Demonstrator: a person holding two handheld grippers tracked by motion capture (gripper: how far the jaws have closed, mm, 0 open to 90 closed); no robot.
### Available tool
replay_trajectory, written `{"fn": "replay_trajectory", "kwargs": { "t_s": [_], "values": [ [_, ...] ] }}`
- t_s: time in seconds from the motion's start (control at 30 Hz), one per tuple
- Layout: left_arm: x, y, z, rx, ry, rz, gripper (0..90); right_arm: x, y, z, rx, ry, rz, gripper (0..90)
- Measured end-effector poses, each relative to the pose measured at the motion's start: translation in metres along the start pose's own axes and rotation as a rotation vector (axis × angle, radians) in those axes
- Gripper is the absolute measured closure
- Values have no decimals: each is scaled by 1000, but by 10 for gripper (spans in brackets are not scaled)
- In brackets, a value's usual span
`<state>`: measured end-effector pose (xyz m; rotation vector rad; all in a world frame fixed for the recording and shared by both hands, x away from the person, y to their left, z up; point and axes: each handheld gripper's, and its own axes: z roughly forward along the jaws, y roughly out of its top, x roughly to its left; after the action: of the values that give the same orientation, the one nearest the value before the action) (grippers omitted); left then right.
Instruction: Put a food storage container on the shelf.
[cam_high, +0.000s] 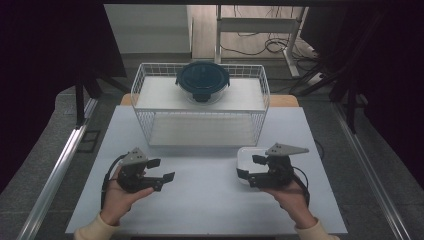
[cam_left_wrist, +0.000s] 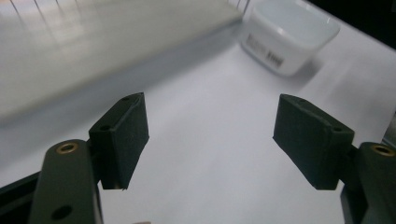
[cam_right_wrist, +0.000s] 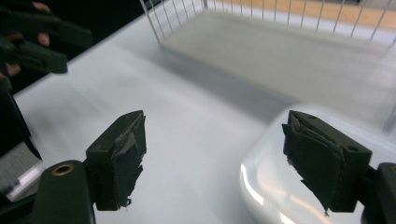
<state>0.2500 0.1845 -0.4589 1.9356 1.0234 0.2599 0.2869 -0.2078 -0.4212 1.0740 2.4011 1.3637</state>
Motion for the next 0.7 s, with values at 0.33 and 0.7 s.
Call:
{"fn": "replay_trajectory", "kwargs": {
  "t_s": [0.33, 0.7],
  "values": [
    [2, -20, -2, 30, 23, -49, 243, -2, -31, 7, 39, -15, 18, 219],
    [6, -25, -2, 53, 51, -67, 239, -1, -31, 7, 29, -16, 17, 225]
  ]
}}
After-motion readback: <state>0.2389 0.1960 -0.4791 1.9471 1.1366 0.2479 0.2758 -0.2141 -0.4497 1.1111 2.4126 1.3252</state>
